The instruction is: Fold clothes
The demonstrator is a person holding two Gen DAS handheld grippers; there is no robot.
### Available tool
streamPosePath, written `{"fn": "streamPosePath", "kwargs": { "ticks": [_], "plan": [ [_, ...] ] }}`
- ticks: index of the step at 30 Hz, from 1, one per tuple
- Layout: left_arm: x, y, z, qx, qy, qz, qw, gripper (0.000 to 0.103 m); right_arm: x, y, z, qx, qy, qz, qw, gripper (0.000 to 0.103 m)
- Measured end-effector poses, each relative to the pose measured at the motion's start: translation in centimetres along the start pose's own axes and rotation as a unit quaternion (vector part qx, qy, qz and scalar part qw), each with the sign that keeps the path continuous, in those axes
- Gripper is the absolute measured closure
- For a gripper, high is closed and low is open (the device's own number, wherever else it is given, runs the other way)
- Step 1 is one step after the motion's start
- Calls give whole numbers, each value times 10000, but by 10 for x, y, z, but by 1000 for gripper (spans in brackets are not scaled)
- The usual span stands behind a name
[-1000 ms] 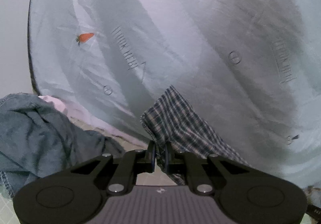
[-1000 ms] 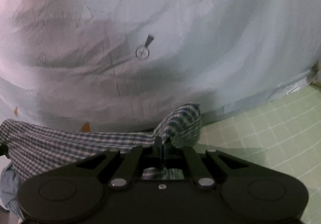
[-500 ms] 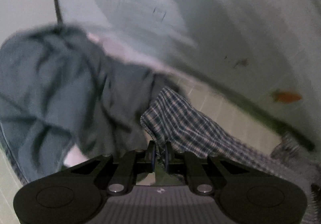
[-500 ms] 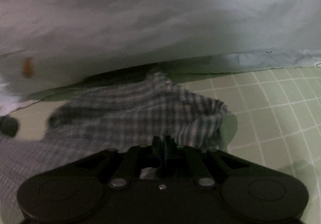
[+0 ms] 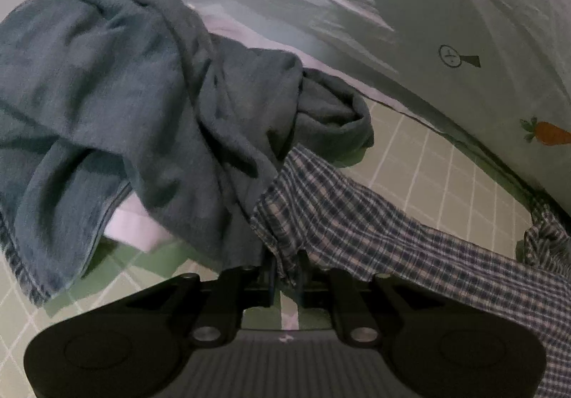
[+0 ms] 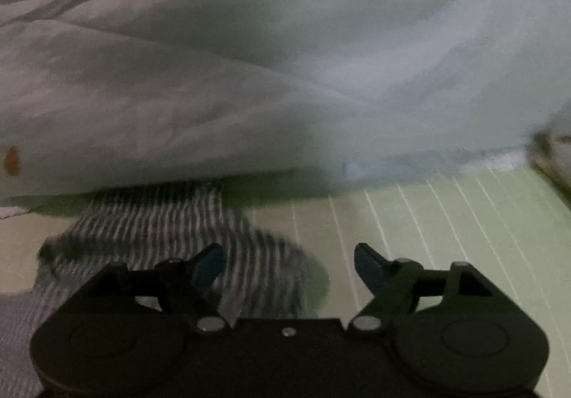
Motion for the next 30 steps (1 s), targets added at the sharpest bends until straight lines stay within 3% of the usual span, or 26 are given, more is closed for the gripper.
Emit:
{"fn": "streamPosePath", "kwargs": {
  "ticks": [3, 6, 11, 13, 15, 17, 20, 22, 23, 25, 26, 30],
  "plan": [
    [-4, 4, 3, -86, 18, -53, 9999, 87, 2, 28, -5, -301, 274, 7, 9992, 21],
    [-7, 7, 6, -154, 29, -79, 9998, 85, 5, 46, 2, -609, 243, 68, 9978, 22],
    [-5, 7, 8, -136, 37, 29, 9999, 81, -6, 33, 25, -694, 434, -110, 9966, 18],
    [-4, 7, 9, -121, 99, 67, 9999, 71, -12, 20, 34, -597, 566, -226, 9964, 12],
    [-1, 6, 9, -127, 285, 137, 9994, 47, -13, 9, 44, -488, 749, -259, 9957, 2],
    [5, 6, 11, -154, 361, 250, 9989, 28, -13, -2, 51, -366, 928, -249, 9947, 0],
    [16, 6, 14, -159, 80, 420, 9990, 26, -7, -14, 52, -291, 1168, -131, 9926, 0],
    [19, 8, 14, -139, 6, 473, 9988, 30, -3, -16, 42, -152, 1299, -5, 9914, 1],
    [20, 9, 13, -117, 31, 501, 9987, 40, -1, -14, 35, -88, 1317, 36, 9912, 1],
    [23, 10, 11, -104, 123, 581, 9982, 70, 3, -6, 20, -3, 1352, 34, 9908, 1],
    [24, 12, 8, -146, 234, 608, 9978, 96, 5, -1, 13, 36, 1372, 24, 9905, 1],
    [39, 17, -8, -11, 519, 804, 9954, 99, 8, 26, -16, 0, 1511, -80, 9885, 1]
  ]
}}
Point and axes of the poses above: each gripper's, at about its wrist camera, not at the fingertips, and z roughly the way its jaws point, x to its right, y to its underside, the point moved 3 cm from there along z, roughly the way its jaws point, and after that the axes turned 14 degrees about -x, right-handed, at the moved point
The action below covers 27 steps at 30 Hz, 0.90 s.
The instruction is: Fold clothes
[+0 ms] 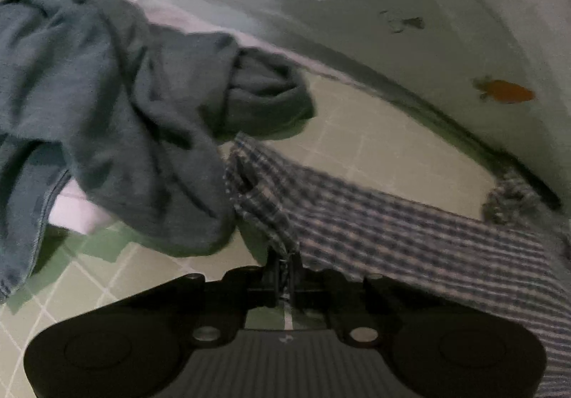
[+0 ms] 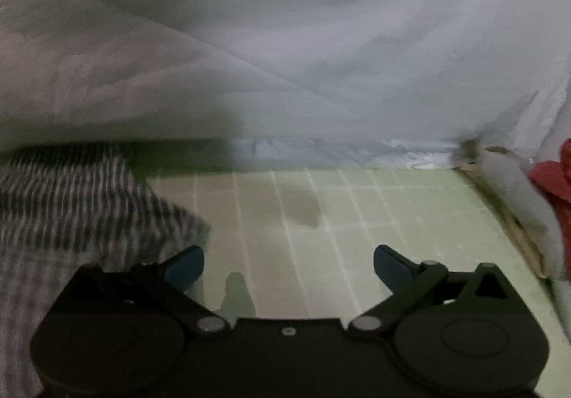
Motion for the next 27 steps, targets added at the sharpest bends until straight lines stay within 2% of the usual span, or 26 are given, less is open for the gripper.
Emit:
{"fn": "streamPosePath", "kwargs": {
  "ticks": [3, 6, 8, 11, 13, 15, 16, 17, 18, 20, 23, 25, 27],
  "plan": [
    [29, 3, -20, 252, 389, 454, 9979, 99, 10, 23, -24, -16, 79, 54, 10000, 1],
    [71, 15, -44, 393, 931, 1077, 9890, 99, 18, 47, -44, -70, 23, 205, 9998, 1],
    [102, 29, -60, 394, 1354, 1557, 9777, 99, 22, 63, -56, -92, -43, 291, 9995, 1],
    [153, 62, -78, 228, 1882, 2471, 9503, 97, 25, 84, -75, -21, -122, 515, 9986, 0],
    [171, 83, -79, 37, 1963, 2760, 9409, 87, 27, 94, -84, 34, -255, 640, 9976, 0],
    [188, 103, -80, -158, 2025, 3028, 9312, 62, 28, 102, -93, 38, -398, 750, 9964, 0],
    [197, 114, -80, -256, 2055, 3160, 9259, 53, 28, 105, -95, 44, -480, 790, 9957, 0],
    [199, 120, -79, -332, 2006, 3162, 9266, 32, 28, 107, -98, 55, -569, 826, 9949, 0],
    [198, 123, -78, -345, 1931, 3121, 9296, 20, 27, 108, -100, 70, -658, 830, 9943, 0],
    [193, 121, -76, -290, 1736, 2982, 9382, 14, 22, 110, -104, 105, -834, 798, 9933, 0],
    [174, 110, -72, -258, 1315, 2590, 9565, 8, 7, 106, -107, 148, -1173, 649, 9909, 0],
    [164, 98, -66, -229, 990, 2311, 9676, 7, -8, 101, -108, 161, -1411, 516, 9885, 0],
    [151, 90, -59, -244, 737, 2122, 9741, 7, -28, 95, -111, 164, -1656, 338, 9855, 0]
  ]
}}
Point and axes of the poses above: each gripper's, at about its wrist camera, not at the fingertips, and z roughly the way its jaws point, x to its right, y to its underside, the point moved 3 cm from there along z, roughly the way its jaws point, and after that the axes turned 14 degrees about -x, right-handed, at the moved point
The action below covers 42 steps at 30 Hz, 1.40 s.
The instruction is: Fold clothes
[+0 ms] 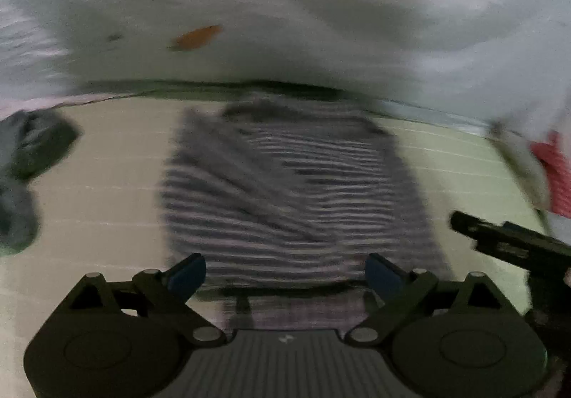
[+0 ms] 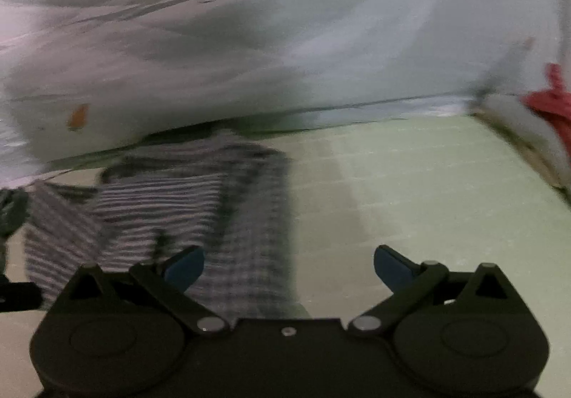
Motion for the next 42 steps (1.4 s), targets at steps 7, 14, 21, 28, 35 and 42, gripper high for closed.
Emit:
{"fn": "streamPosePath", "kwargs": {
  "ticks": [7, 14, 21, 28, 35, 42],
  "plan": [
    [-42, 1, 19, -277, -285, -535, 9978, 7, -71, -13, 26, -221, -808, -675, 9942, 29],
    [-54, 6, -2, -88, -371, -589, 9975, 7, -97, 6, 40, -701, -880, -599, 9918, 84],
    [-47, 33, -60, 460, -276, -585, 9968, 7, -94, 39, -33, -132, -978, -497, 9939, 100],
    [-28, 75, -100, 715, -165, -367, 9966, 7, -94, 91, -96, -31, -860, -195, 9961, 100],
    [-14, 118, -112, 606, -25, -150, 9980, 6, -87, 139, -128, -133, -698, 210, 9972, 100],
    [-7, 161, -109, 248, -35, 8, 9997, 6, -77, 186, -150, -331, -512, 690, 9958, 100]
  ]
}}
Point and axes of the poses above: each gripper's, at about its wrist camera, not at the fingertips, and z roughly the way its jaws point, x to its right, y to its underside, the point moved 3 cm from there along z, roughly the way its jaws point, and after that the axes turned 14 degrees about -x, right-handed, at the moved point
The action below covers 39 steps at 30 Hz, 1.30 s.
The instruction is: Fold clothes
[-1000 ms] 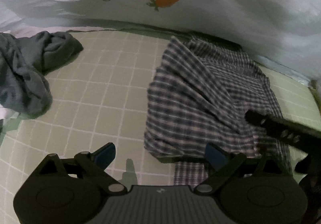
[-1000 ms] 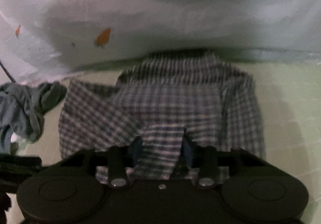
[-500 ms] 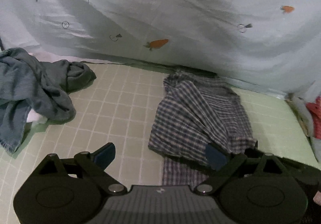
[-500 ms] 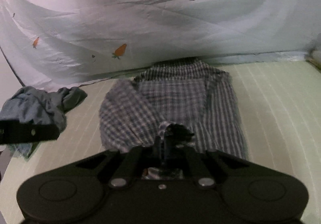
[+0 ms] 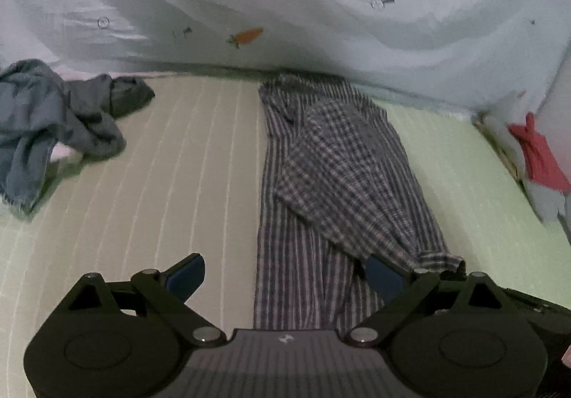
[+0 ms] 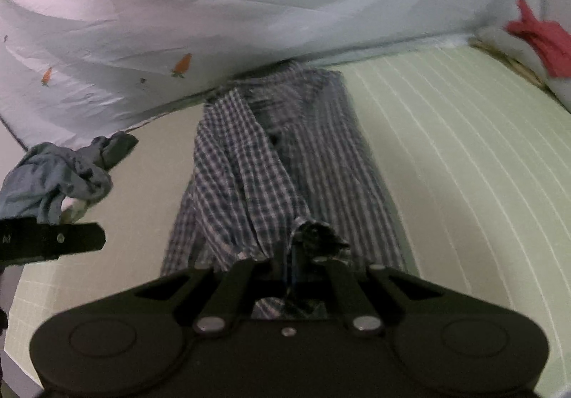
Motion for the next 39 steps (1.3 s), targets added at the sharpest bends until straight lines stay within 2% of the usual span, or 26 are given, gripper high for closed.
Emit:
{"fn": "streamPosePath", "kwargs": {
  "ticks": [8, 19, 23, 24, 25, 27, 30, 32, 33, 35, 39],
  "plan": [
    [-2, 23, 1, -229, 25, -13, 9997, 6, 10, 37, -24, -31, 132, 312, 9994, 100],
    [-1, 49, 24, -770, -11, 130, 9969, 6, 23, 76, -9, -618, 313, 687, 9952, 99],
    [-8, 55, 26, -850, -103, 87, 9963, 6, 21, 74, -14, -488, 544, 688, 9949, 83],
    [-9, 56, 27, -869, -118, 67, 9961, 6, 22, 73, -15, -421, 585, 667, 9952, 68],
    [-10, 57, 27, -888, -133, 46, 9959, 6, 22, 71, -15, -358, 618, 644, 9954, 58],
    [-13, 59, 28, -927, -164, 6, 9956, 6, 23, 69, -13, -292, 704, 609, 9952, 57],
    [-18, 64, 30, -1008, -217, -24, 9947, 6, 26, 68, 1, -450, 816, 692, 9932, 57],
    [-19, 66, 31, -1044, -243, -23, 9942, 6, 29, 69, 7, -543, 776, 721, 9929, 59],
    [-20, 68, 31, -1061, -255, -22, 9940, 6, 30, 69, 8, -586, 730, 716, 9930, 76],
    [-22, 68, 32, -1082, -272, -33, 9937, 6, 30, 73, 7, -688, 575, 728, 9933, 102],
    [-22, 67, 32, -1061, -279, -48, 9939, 6, 28, 79, -19, -424, 454, 920, 9938, 102]
  ]
}}
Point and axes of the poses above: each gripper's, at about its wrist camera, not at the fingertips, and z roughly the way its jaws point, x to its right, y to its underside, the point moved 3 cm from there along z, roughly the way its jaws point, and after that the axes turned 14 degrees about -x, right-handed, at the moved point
